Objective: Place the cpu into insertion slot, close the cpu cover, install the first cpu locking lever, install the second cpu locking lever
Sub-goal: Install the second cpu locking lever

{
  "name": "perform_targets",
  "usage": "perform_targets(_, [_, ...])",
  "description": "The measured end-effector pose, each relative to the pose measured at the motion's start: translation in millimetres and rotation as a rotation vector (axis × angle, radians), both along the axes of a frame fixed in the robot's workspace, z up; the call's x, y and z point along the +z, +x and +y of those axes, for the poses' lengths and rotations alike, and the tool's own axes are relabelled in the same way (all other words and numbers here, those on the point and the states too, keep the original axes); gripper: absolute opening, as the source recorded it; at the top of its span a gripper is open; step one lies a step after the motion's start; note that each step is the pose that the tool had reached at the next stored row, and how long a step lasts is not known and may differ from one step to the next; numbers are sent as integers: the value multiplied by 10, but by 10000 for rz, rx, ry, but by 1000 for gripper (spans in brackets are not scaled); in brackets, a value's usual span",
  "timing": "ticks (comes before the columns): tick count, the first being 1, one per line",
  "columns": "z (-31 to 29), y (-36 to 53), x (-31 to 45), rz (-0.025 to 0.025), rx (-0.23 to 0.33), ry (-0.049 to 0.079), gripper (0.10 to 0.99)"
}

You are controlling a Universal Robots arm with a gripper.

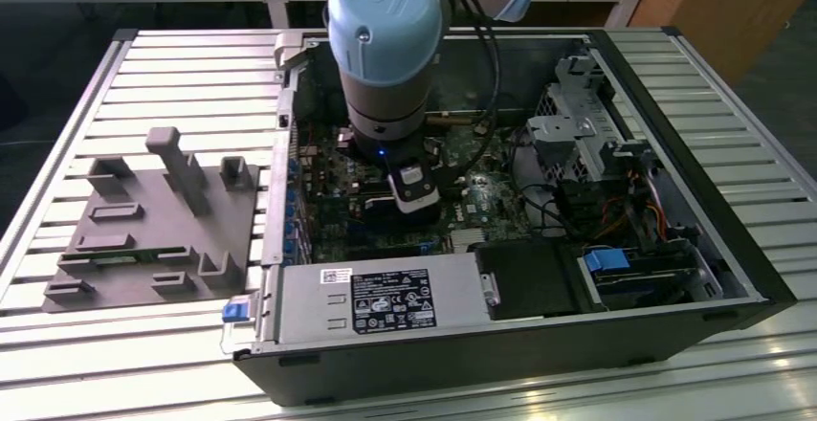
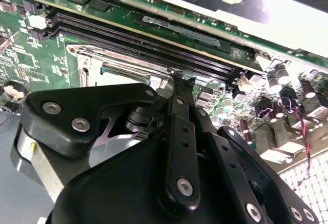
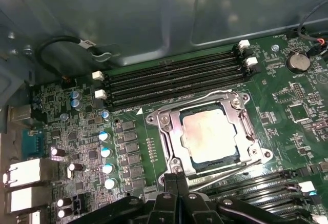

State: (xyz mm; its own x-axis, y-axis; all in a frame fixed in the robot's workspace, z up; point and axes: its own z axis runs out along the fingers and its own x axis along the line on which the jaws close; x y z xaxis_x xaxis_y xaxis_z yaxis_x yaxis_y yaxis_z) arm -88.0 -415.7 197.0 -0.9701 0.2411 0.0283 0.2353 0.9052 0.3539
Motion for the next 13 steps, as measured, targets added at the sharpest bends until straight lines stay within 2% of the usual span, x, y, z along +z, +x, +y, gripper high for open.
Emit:
perform_targets(7, [-79, 1, 13, 1, 0, -1, 102])
perform_targets(9, [-82, 1, 13, 1, -1, 6, 102])
perform_targets(13, [-82, 0, 6, 0, -1, 128, 102])
